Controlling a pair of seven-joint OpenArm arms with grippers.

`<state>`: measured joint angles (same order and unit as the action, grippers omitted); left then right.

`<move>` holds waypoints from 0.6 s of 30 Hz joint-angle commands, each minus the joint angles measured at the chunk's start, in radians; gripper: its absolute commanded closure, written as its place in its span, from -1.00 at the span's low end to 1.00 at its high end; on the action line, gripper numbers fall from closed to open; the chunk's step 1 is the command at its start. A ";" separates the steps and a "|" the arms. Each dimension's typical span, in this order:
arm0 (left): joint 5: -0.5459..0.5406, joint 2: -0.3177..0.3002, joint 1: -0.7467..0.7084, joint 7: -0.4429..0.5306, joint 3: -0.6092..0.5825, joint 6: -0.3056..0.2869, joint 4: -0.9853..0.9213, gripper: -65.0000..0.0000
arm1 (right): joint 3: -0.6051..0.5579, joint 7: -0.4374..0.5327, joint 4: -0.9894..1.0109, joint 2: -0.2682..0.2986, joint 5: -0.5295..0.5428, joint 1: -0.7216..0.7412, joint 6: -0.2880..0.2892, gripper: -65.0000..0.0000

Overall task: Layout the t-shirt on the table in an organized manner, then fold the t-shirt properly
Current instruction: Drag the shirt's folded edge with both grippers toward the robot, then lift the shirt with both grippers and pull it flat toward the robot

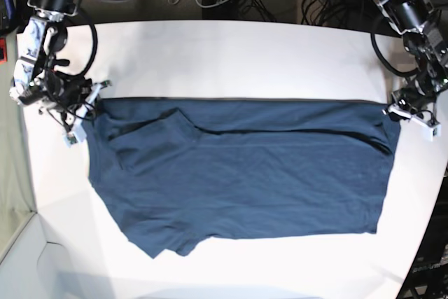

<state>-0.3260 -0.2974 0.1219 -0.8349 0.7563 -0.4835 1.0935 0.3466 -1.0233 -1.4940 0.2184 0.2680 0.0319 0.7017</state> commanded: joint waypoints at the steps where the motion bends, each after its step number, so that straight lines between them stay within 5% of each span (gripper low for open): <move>1: 0.001 -0.027 0.009 0.009 0.002 -0.002 0.012 1.00 | 0.004 0.018 -0.015 0.014 0.010 0.007 -0.004 0.85; 4: 0.001 -0.027 0.009 0.009 0.002 -0.002 0.012 1.00 | 0.004 0.018 -0.013 0.014 0.009 0.004 -0.004 1.00; 18: -0.008 -0.032 -0.070 -0.004 0.002 -0.005 0.135 1.00 | 0.004 0.010 -0.115 0.049 0.012 -0.069 -0.004 1.00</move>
<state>-0.3218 -0.3035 0.0349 -0.8600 0.7563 -0.4835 1.2041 0.3458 -1.0283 -1.5879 0.2520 0.2672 -0.0521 0.7021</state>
